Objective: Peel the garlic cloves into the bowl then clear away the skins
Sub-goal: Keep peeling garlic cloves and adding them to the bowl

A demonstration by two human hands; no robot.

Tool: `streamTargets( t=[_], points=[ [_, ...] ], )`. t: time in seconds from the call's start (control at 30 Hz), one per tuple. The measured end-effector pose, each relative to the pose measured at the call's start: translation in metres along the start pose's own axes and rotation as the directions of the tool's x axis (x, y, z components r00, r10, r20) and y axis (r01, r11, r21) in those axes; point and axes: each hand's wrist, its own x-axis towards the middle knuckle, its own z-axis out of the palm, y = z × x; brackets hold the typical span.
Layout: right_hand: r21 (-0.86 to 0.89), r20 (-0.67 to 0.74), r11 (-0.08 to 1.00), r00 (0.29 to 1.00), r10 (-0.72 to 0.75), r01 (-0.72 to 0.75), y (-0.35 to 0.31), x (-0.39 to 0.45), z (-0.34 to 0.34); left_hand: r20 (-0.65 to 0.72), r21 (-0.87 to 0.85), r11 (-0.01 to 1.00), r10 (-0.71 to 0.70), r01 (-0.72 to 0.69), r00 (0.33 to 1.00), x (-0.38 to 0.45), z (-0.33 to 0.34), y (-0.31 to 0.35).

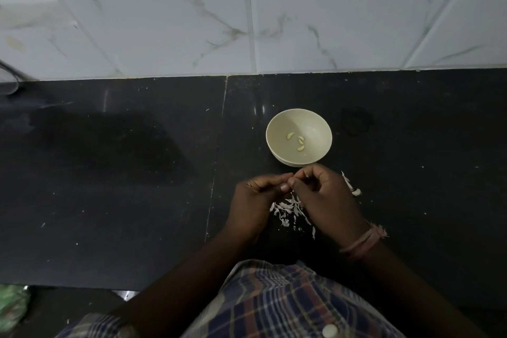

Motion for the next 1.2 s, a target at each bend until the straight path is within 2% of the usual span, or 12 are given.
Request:
streamTargets(
  t=[0.1, 0.23, 0.4, 0.63, 0.87, 1.2],
  points=[
    [0.008, -0.011, 1.0, 1.0, 0.011, -0.011, 0.005, 0.001, 0.001, 0.031, 0.075, 0.997, 0.027, -0.029, 0.999, 0.002, -0.001, 0.004],
    [0.001, 0.018, 0.999, 0.999, -0.044, 0.044, 0.005, -0.001, 0.0, 0.058, 0.157, 0.987, 0.019, -0.028, 0.998, 0.003, -0.001, 0.008],
    [-0.014, 0.049, 0.993, 0.992, -0.112, 0.113, 0.007, 0.0, 0.001, 0.066, 0.172, 0.985, 0.008, -0.019, 0.998, 0.002, 0.0, 0.012],
    [-0.086, 0.068, 0.974, 0.977, -0.203, 0.209, 0.014, 0.003, 0.0, 0.089, 0.092, 0.995, -0.031, 0.022, 0.996, 0.001, 0.001, 0.011],
    [-0.025, 0.047, 0.969, 0.968, -0.245, 0.246, 0.021, -0.003, 0.005, 0.135, -0.221, 0.943, -0.222, 0.248, 0.966, 0.0, 0.008, 0.005],
    [-0.025, 0.076, 0.972, 0.97, -0.23, 0.232, 0.023, -0.009, 0.002, 0.194, -0.256, 0.903, -0.302, 0.345, 0.933, -0.002, 0.006, 0.009]
  ],
)
